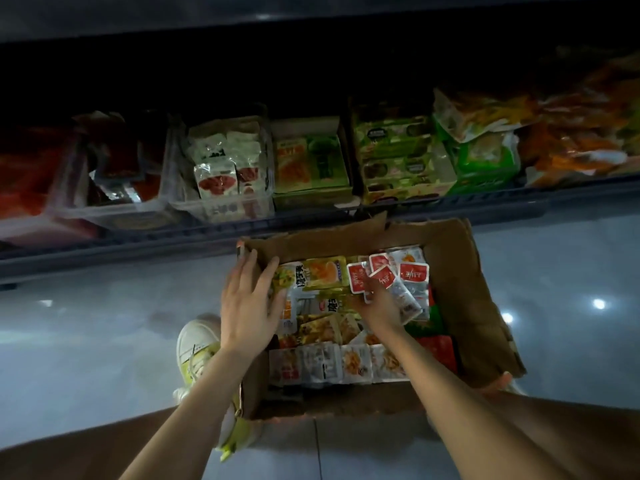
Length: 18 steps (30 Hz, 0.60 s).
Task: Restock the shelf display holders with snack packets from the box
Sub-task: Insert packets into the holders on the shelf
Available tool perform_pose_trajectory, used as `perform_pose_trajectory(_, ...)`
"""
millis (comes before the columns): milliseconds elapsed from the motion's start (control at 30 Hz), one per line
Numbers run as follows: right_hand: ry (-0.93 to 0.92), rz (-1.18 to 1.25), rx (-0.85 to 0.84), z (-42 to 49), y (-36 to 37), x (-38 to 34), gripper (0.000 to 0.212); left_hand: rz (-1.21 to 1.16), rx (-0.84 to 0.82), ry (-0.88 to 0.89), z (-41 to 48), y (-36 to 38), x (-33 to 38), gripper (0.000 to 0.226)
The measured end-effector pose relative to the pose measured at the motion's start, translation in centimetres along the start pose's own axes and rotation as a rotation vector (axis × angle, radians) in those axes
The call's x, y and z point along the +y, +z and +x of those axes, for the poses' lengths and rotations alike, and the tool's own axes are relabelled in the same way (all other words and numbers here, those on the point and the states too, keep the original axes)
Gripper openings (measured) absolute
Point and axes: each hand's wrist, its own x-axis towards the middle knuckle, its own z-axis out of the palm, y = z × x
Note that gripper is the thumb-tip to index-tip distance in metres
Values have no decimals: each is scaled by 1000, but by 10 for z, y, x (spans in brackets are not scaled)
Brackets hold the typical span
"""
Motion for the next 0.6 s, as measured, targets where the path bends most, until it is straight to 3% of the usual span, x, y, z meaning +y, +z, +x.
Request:
perform_pose_trajectory(100, 55, 78, -1, 23, 16, -8, 57, 47, -17, 26, 6, 14, -8, 53)
perform_pose_trajectory(233, 142, 134, 27, 55, 36, -7, 43, 42, 35, 29, 8, 24, -14, 51)
perform_pose_trajectory(333, 159, 205, 97, 65, 44, -16, 52, 27, 77, 36, 7, 26, -17, 49)
perform_pose_trajectory(467, 242, 312, 89, 59, 52, -34, 19, 21, 92, 36, 6, 27, -21, 48)
perform_pose_trajectory(600, 348, 424, 154, 37, 37, -30, 15, -42, 77, 1, 5, 25, -22, 48)
